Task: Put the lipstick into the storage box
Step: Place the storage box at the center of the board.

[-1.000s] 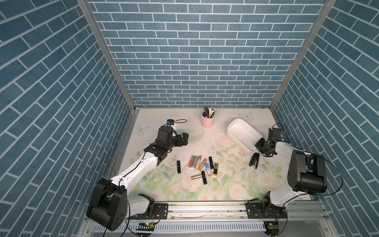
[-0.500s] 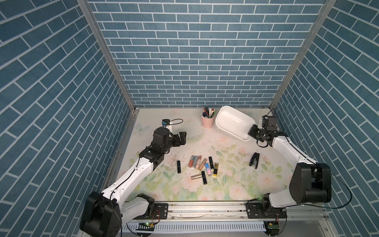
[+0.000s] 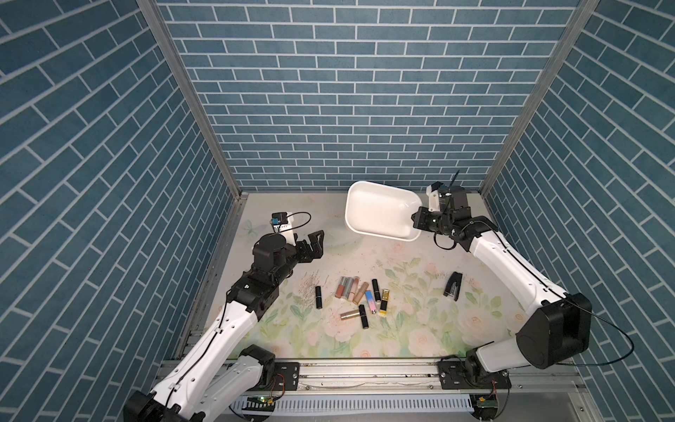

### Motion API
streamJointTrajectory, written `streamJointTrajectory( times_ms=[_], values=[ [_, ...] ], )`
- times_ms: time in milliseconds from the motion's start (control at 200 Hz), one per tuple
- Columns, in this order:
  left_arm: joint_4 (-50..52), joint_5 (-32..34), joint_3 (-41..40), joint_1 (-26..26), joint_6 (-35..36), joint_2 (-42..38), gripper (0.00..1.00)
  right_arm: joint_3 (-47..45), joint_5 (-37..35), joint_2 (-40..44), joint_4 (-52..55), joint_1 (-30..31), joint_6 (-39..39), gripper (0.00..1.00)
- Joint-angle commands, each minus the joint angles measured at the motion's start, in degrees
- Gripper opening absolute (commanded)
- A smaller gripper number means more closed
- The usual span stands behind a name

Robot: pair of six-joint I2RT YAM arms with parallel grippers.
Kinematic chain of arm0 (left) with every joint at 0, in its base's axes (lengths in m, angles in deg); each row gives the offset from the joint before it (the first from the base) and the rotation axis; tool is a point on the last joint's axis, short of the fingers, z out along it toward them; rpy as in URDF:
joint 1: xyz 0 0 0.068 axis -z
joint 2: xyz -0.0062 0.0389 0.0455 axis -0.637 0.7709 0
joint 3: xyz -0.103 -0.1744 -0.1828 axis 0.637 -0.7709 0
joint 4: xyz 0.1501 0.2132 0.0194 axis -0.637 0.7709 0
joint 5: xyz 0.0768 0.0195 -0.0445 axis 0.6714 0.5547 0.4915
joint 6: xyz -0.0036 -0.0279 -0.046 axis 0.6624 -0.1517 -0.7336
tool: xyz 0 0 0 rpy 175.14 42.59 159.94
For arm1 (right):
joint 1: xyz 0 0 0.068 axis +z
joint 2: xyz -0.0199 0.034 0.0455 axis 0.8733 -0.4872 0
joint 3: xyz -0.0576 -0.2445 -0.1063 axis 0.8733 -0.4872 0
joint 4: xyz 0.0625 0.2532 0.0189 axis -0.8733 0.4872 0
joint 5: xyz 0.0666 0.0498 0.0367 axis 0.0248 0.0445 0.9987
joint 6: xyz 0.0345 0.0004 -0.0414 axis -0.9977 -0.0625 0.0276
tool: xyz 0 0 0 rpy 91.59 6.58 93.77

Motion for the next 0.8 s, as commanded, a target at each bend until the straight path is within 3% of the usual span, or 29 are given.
streamJointTrajectory(
  times_ms=[0,470,795],
  values=[
    [2.16,0.44,1.42,0.33,-0.32,-1.43,1.0,2.46,-1.32,-2.39,1.72,2.59,1.04,0.0],
    [7.14,8.42,1.1,0.28,-0.02,-7.18,1.0,9.71,-4.76,-14.96,2.89,11.96,-1.01,0.0],
    [7.77,8.89,-0.53,0.22,0.2,-7.35,0.99,14.1,-6.42,-25.22,3.18,15.34,-2.47,0.0]
  ],
)
